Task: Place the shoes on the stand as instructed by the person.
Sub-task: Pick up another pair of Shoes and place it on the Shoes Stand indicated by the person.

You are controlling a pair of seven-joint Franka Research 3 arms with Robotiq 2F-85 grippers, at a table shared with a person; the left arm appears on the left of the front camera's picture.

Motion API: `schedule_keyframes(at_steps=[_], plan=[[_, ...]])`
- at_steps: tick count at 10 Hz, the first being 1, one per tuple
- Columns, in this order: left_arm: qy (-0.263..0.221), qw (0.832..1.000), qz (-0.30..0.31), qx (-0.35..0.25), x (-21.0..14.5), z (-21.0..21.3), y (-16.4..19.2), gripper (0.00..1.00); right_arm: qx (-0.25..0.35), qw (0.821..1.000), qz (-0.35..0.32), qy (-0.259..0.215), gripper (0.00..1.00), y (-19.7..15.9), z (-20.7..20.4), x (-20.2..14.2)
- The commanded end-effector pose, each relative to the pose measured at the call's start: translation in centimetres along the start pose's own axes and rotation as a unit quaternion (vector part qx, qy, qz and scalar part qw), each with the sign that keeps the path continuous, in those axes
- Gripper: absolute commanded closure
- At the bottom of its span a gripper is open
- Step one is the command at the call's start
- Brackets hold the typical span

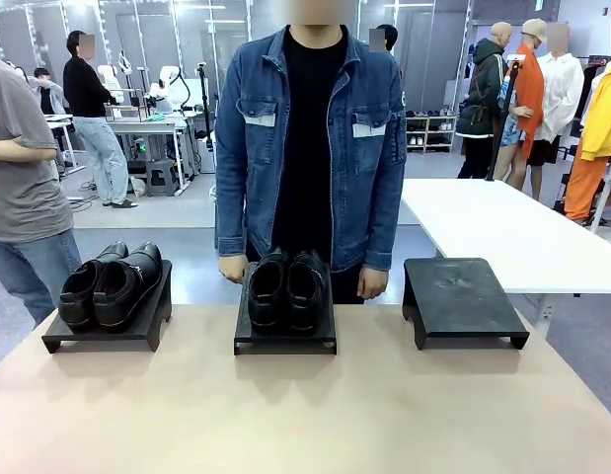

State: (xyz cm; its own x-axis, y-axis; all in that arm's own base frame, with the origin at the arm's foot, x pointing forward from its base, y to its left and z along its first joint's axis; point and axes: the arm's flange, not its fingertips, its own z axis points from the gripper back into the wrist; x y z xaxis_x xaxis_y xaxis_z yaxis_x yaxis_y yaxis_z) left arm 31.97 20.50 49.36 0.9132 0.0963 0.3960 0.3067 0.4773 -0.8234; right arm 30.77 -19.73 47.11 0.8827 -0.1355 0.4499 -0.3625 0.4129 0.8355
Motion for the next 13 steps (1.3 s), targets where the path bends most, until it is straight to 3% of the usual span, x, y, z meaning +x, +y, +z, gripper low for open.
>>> schedule_keyframes(at_steps=[1, 2, 6, 7, 13], plan=[[-0.008, 0.990, 0.010, -0.138, -1.7, -0.1, 3.5, 0.00, 0.004, 1.000, 0.006, -0.002, 0.00, 0.1, 0.1, 0.0], [-0.015, 0.985, 0.005, -0.172, -2.5, -0.2, 4.5, 0.00, 0.004, 1.000, 0.006, -0.002, 0.00, 0.1, 0.1, 0.0], [-0.011, 0.986, 0.027, -0.162, -0.6, -0.2, 5.1, 0.00, 0.004, 1.000, 0.006, -0.002, 0.00, 0.1, 0.1, 0.0], [-0.021, 0.983, 0.020, -0.179, -3.3, -1.1, 5.3, 0.00, 0.004, 1.000, 0.006, -0.002, 0.00, 0.1, 0.1, 0.0], [-0.021, 0.983, 0.020, -0.179, -3.3, -1.1, 5.3, 0.00, 0.004, 1.000, 0.006, -0.002, 0.00, 0.1, 0.1, 0.0]])
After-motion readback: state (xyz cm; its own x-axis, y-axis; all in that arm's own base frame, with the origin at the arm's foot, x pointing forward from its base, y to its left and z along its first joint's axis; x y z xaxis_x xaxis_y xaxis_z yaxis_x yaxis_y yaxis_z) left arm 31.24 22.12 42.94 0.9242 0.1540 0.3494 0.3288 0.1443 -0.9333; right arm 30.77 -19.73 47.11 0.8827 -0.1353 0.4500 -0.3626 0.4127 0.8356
